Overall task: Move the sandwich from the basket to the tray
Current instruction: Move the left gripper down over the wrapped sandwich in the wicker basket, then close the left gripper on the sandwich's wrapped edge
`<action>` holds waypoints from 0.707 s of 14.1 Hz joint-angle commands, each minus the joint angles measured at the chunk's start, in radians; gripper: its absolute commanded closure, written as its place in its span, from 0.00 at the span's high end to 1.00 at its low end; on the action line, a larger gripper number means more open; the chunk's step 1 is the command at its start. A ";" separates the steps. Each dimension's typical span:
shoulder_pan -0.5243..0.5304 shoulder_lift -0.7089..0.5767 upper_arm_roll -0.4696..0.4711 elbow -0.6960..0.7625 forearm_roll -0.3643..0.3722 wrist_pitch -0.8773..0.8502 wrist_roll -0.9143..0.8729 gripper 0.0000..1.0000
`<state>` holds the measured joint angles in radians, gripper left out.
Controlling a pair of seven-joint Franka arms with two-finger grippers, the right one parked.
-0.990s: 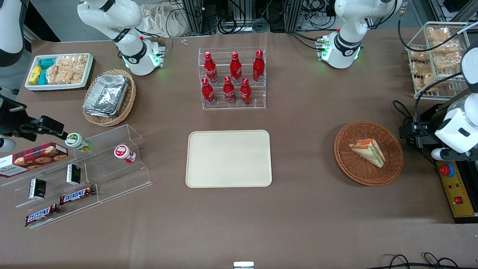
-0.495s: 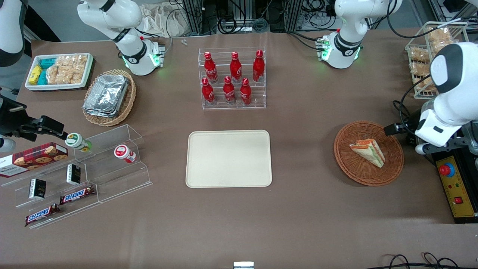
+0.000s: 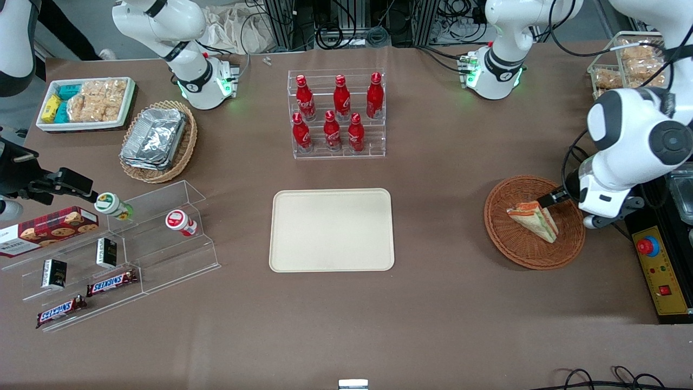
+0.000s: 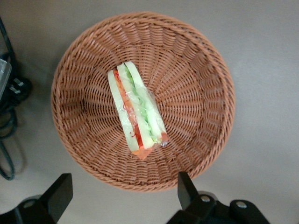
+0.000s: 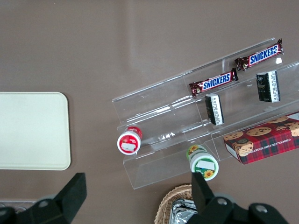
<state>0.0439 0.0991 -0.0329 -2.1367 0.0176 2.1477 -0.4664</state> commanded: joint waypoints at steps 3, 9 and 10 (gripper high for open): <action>0.002 0.089 0.013 -0.040 0.015 0.139 -0.144 1.00; 0.002 0.174 0.014 -0.070 0.015 0.283 -0.247 1.00; 0.004 0.174 0.016 -0.080 0.015 0.291 -0.247 1.00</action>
<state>0.0448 0.2826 -0.0168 -2.1739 0.0176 2.3861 -0.6779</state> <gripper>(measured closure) 0.000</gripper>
